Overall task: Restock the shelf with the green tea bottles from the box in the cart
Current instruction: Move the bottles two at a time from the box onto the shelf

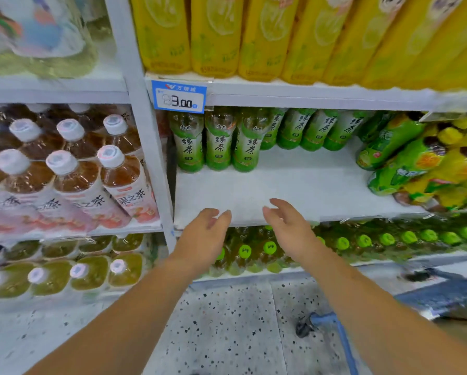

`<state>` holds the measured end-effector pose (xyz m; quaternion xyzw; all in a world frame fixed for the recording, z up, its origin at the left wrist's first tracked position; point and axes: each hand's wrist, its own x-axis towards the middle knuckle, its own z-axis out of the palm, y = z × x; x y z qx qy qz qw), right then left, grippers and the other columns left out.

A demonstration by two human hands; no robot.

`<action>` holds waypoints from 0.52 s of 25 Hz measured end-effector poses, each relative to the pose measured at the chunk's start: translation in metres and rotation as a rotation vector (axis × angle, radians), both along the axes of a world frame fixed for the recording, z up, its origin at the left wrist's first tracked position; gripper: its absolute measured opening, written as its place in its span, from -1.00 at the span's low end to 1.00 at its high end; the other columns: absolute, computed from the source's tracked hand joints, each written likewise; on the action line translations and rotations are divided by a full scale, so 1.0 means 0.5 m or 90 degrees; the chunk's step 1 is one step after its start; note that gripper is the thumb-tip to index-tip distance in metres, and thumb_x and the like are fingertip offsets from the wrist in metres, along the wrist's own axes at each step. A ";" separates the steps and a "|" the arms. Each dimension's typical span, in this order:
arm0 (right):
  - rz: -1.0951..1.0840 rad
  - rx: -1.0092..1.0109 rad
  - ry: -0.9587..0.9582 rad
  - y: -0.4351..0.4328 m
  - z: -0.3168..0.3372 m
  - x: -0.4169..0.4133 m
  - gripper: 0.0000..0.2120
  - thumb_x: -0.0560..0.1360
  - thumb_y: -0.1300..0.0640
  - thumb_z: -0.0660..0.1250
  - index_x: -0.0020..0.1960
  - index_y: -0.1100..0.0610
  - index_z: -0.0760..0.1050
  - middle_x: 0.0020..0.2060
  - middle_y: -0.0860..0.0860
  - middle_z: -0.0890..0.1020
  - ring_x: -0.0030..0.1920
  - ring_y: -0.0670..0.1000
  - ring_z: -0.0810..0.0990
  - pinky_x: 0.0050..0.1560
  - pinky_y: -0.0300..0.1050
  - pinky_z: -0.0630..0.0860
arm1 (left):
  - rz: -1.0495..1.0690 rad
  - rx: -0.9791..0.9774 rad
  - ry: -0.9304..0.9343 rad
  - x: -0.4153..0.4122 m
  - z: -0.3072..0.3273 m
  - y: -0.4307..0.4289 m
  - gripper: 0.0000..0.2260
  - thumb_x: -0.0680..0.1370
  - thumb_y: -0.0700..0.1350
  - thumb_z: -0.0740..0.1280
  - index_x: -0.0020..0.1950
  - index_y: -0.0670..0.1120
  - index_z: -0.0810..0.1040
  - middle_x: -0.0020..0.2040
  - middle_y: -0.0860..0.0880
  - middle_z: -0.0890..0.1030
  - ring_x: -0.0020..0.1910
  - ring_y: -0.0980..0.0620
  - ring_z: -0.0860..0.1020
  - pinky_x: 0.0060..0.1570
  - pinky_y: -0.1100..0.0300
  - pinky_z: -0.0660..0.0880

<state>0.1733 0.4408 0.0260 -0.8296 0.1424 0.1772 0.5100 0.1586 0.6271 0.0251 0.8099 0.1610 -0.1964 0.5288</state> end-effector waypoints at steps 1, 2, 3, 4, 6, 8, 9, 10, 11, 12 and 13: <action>-0.002 0.007 0.016 -0.005 0.018 -0.034 -0.51 0.65 -0.12 0.19 0.54 -0.03 0.27 0.26 -0.09 0.45 0.09 -0.11 0.47 0.02 -0.25 0.37 | -0.013 0.009 -0.002 -0.031 0.018 0.002 -0.55 0.63 0.22 0.16 0.43 0.02 0.43 0.31 0.04 0.52 0.18 0.04 0.48 0.16 0.13 0.38; -0.004 0.011 0.027 -0.011 0.037 -0.070 -0.50 0.65 -0.12 0.18 0.55 -0.02 0.26 0.27 -0.09 0.46 0.12 -0.12 0.47 0.08 -0.23 0.36 | -0.027 0.016 -0.001 -0.064 0.036 0.004 -0.55 0.64 0.22 0.15 0.43 0.02 0.44 0.32 0.03 0.52 0.17 0.05 0.48 0.13 0.14 0.40; -0.006 0.013 0.035 -0.018 0.056 -0.108 -0.50 0.66 -0.11 0.18 0.56 -0.01 0.25 0.27 -0.10 0.46 0.16 -0.11 0.45 0.13 -0.21 0.34 | -0.040 0.016 0.007 -0.098 0.059 0.004 -0.55 0.64 0.21 0.14 0.44 0.01 0.44 0.34 0.02 0.52 0.18 0.05 0.47 0.08 0.16 0.40; -0.007 0.019 0.044 -0.027 0.074 -0.141 -0.50 0.66 -0.09 0.17 0.56 -0.01 0.24 0.26 -0.12 0.46 0.19 -0.11 0.44 0.15 -0.18 0.34 | -0.046 0.008 0.019 -0.123 0.078 0.001 -0.54 0.65 0.21 0.14 0.45 0.00 0.43 0.37 0.01 0.51 0.19 0.06 0.46 0.06 0.18 0.38; -0.027 0.034 0.057 -0.045 0.111 -0.218 -0.51 0.67 -0.07 0.18 0.57 0.00 0.24 0.27 -0.10 0.47 0.22 -0.10 0.43 0.15 -0.15 0.36 | -0.051 0.005 0.041 -0.183 0.124 -0.010 -0.52 0.65 0.21 0.14 0.47 -0.02 0.41 0.40 0.00 0.48 0.22 0.06 0.43 0.10 0.17 0.32; -0.052 0.046 0.054 -0.058 0.145 -0.283 -0.50 0.65 -0.10 0.20 0.56 -0.02 0.26 0.38 -0.05 0.45 0.30 -0.06 0.44 0.23 -0.08 0.40 | -0.051 0.004 0.044 -0.232 0.162 -0.026 -0.52 0.65 0.21 0.15 0.47 -0.03 0.42 0.39 0.01 0.47 0.25 0.03 0.44 0.10 0.13 0.33; -0.068 0.052 0.057 -0.069 0.153 -0.307 -0.50 0.65 -0.13 0.20 0.54 -0.03 0.27 0.42 -0.05 0.43 0.36 -0.02 0.44 0.29 -0.03 0.41 | -0.041 0.002 0.044 -0.250 0.175 -0.036 -0.52 0.64 0.22 0.15 0.46 -0.02 0.43 0.37 0.02 0.48 0.25 0.01 0.45 0.08 0.11 0.34; -0.080 0.054 0.072 -0.081 0.168 -0.342 -0.50 0.64 -0.15 0.20 0.54 -0.05 0.27 0.44 -0.05 0.42 0.39 0.00 0.43 0.32 -0.02 0.40 | -0.039 0.004 0.056 -0.278 0.197 -0.053 -0.53 0.64 0.22 0.16 0.44 -0.01 0.44 0.32 0.03 0.49 0.25 0.00 0.45 0.07 0.10 0.34; -0.095 0.065 0.072 -0.093 0.181 -0.370 -0.51 0.64 -0.16 0.19 0.53 -0.07 0.28 0.44 -0.05 0.42 0.40 0.01 0.43 0.33 -0.02 0.40 | -0.037 -0.002 0.055 -0.300 0.214 -0.072 -0.55 0.64 0.22 0.16 0.42 0.00 0.45 0.27 0.06 0.48 0.24 0.02 0.44 0.08 0.10 0.33; -0.097 0.079 0.064 -0.104 0.192 -0.394 -0.51 0.64 -0.16 0.18 0.54 -0.07 0.28 0.43 -0.06 0.42 0.39 0.00 0.44 0.31 -0.03 0.41 | -0.037 -0.008 0.049 -0.320 0.228 -0.090 -0.55 0.64 0.22 0.16 0.42 0.01 0.45 0.25 0.08 0.47 0.22 0.04 0.43 0.11 0.10 0.31; -0.097 0.088 0.068 -0.114 0.206 -0.422 -0.51 0.65 -0.16 0.17 0.54 -0.06 0.28 0.41 -0.07 0.43 0.38 0.00 0.45 0.27 -0.05 0.40 | -0.035 -0.011 0.046 -0.346 0.245 -0.108 -0.56 0.64 0.22 0.16 0.42 0.02 0.45 0.25 0.09 0.46 0.20 0.06 0.41 0.14 0.09 0.31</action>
